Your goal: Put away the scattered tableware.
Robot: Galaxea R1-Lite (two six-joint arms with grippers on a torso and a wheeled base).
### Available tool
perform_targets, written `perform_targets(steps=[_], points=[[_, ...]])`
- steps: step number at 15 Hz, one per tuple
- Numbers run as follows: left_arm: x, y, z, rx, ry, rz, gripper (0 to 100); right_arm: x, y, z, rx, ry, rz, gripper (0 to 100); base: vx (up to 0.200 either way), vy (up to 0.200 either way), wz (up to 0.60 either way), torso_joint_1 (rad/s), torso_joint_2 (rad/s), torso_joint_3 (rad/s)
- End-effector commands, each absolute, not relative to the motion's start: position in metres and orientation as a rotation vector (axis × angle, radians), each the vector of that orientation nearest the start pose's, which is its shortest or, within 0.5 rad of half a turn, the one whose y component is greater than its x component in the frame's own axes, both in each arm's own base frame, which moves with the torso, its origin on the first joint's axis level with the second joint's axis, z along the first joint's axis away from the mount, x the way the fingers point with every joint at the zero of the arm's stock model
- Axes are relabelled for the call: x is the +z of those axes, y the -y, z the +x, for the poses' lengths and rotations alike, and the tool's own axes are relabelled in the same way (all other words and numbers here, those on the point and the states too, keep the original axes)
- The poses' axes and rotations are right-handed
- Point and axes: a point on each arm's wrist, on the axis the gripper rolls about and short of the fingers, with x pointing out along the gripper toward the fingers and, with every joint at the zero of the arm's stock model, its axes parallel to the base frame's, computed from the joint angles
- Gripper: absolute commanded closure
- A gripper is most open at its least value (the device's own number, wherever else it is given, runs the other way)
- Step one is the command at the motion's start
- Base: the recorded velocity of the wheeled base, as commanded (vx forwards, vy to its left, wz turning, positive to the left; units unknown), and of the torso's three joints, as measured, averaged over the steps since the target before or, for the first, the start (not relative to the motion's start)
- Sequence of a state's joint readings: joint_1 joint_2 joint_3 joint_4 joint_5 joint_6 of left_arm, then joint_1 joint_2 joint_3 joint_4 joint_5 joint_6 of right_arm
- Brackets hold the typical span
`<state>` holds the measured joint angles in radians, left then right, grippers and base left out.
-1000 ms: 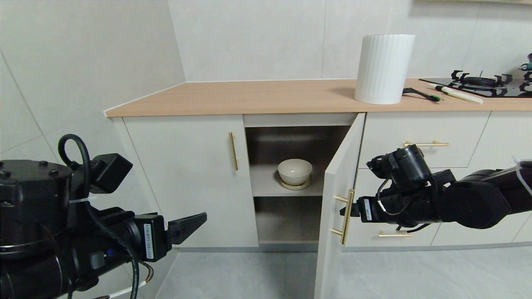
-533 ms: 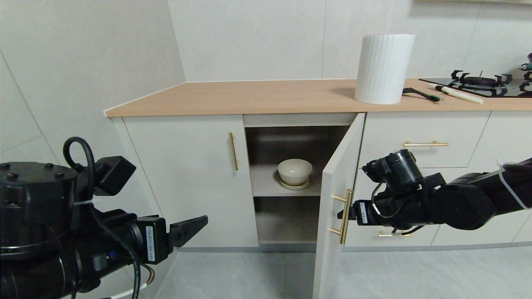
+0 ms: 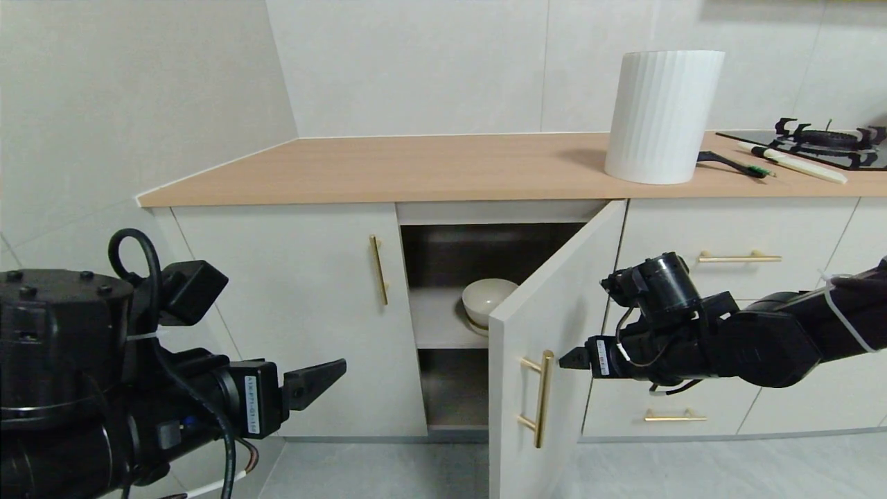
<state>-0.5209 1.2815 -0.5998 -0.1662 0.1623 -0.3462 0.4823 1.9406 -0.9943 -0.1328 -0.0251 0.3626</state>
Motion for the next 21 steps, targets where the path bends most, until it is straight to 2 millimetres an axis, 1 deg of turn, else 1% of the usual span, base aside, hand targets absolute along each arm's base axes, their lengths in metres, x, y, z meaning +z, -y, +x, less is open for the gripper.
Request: perform_targets(steps=[1, 3, 7, 9, 11, 12, 14, 18, 19, 21], points=[[0.186, 0.090, 0.164, -0.262, -0.540, -0.163, 0, 0.107, -0.167, 0.300, 0.298, -0.866, 0.144, 0, 0.000, 0.000, 0.00, 0.000, 0.00, 0.000], [0.186, 0.090, 0.164, -0.260, -0.541, -0.164, 0, 0.101, -0.179, 0.300, 0.313, -0.868, 0.184, 0, 0.000, 0.000, 0.00, 0.000, 0.00, 0.000], [0.185, 0.090, 0.164, -0.259, -0.544, -0.162, 0, 0.086, -0.198, 0.317, 0.314, -0.773, 0.364, 0, 0.000, 0.000, 0.00, 0.000, 0.00, 0.000], [0.184, 0.091, 0.165, -0.258, -0.548, -0.161, 0, 0.086, -0.203, 0.325, 0.303, -0.755, 0.401, 0, 0.000, 0.000, 0.00, 0.000, 0.00, 0.000], [0.184, 0.090, 0.165, -0.258, -0.547, -0.161, 0, 0.092, -0.208, 0.333, 0.282, -0.739, 0.497, 0, 0.000, 0.000, 0.00, 0.000, 0.00, 0.000], [0.184, 0.090, 0.165, -0.258, -0.547, -0.161, 0, 0.092, -0.210, 0.335, 0.278, -0.737, 0.517, 0, 0.000, 0.000, 0.00, 0.000, 0.00, 0.000], [0.185, 0.091, 0.165, -0.259, -0.545, -0.162, 0, 0.093, -0.217, 0.348, 0.244, -0.720, 0.606, 0, 0.000, 0.000, 0.00, 0.000, 0.00, 0.000], [0.184, 0.090, 0.165, -0.258, -0.547, -0.161, 0, 0.082, -0.226, 0.369, 0.159, -0.672, 0.643, 0, 0.000, 0.000, 0.00, 0.000, 0.00, 0.000], [0.185, 0.090, 0.165, -0.259, -0.544, -0.162, 0, 0.077, -0.229, 0.377, 0.122, -0.651, 0.658, 0, 0.000, 0.000, 0.00, 0.000, 0.00, 0.000], [0.184, 0.090, 0.165, -0.258, -0.547, -0.161, 0, 0.069, -0.230, 0.386, 0.078, -0.628, 0.659, 0, 0.000, 0.000, 0.00, 0.000, 0.00, 0.000]])
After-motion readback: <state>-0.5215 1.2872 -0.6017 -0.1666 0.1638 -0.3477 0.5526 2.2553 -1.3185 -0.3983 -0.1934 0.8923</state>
